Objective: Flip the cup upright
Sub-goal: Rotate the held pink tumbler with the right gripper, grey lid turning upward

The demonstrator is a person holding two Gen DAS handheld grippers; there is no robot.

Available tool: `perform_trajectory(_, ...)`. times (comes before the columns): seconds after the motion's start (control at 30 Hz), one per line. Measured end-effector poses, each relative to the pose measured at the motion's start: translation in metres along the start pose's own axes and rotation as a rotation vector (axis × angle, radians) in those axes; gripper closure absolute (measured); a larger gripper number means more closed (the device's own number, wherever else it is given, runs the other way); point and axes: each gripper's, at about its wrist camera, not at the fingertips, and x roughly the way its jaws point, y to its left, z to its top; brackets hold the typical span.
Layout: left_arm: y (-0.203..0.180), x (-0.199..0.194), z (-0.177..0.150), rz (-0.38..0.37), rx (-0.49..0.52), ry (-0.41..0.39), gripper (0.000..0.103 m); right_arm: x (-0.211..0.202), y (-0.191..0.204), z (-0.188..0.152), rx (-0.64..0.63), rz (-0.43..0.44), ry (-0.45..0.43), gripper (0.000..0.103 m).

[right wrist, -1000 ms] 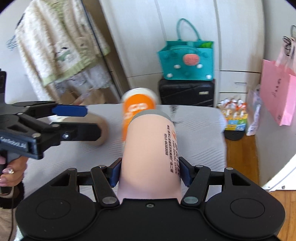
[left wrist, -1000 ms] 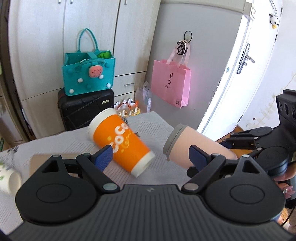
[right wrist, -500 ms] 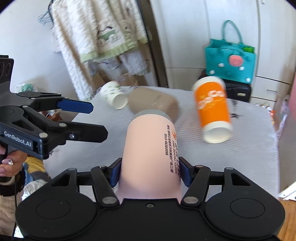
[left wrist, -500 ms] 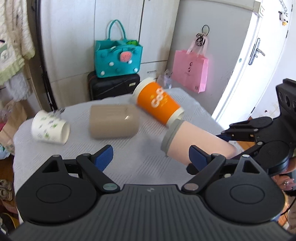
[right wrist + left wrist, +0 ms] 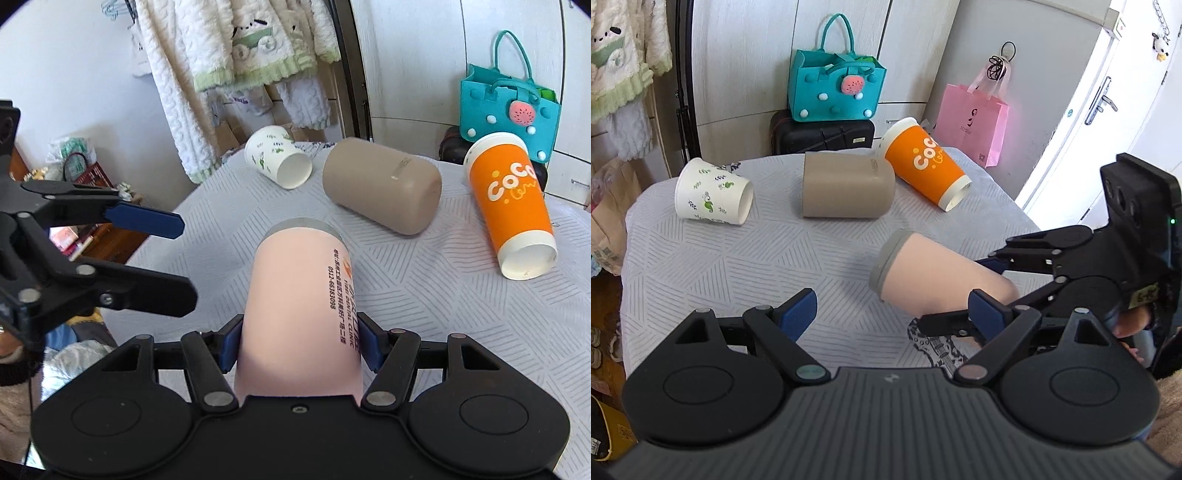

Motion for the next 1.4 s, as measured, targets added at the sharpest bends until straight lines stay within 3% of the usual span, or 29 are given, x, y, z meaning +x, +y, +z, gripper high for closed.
perform_trajectory(0.17, 0.003, 0.011, -0.006, 0.037, 0.009, 0.008, 0.014, 0.006, 0.001, 0.0, -0.031, -0.035, -0.005, 0.036)
perform_trajectory(0.57, 0.015, 0.034, -0.002, -0.011, -0.045, 0.035, 0.014, 0.027, -0.007, -0.001, -0.054, -0.053, 0.053, 0.035)
perform_trajectory(0.7, 0.018, 0.046, -0.001, -0.04, -0.073, 0.063, 0.014, 0.03, -0.016, -0.002, -0.018, -0.022, 0.07, 0.033)
perform_trajectory(0.8, 0.02, 0.053, -0.003, -0.071, -0.104, 0.081, 0.014, 0.029, -0.019, -0.003, -0.025, -0.005, 0.082, 0.019)
perform_trajectory(0.97, 0.018, 0.063, -0.004, -0.074, -0.114, 0.097, 0.014, 0.023, -0.028, -0.006, -0.034, 0.064, 0.126, 0.017)
perform_trajectory(1.17, 0.021, 0.08, -0.006, -0.131, -0.201, 0.109, 0.014, 0.014, -0.039, -0.007, -0.039, 0.13, 0.15, 0.016)
perform_trajectory(1.27, 0.022, 0.088, -0.004, -0.159, -0.233, 0.136, 0.014, 0.013, -0.049, -0.002, -0.001, 0.219, 0.169, 0.015)
perform_trajectory(1.4, 0.013, 0.087, -0.006, -0.164, -0.244, 0.094, 0.016, 0.017, -0.057, 0.003, 0.033, 0.267, 0.174, 0.015)
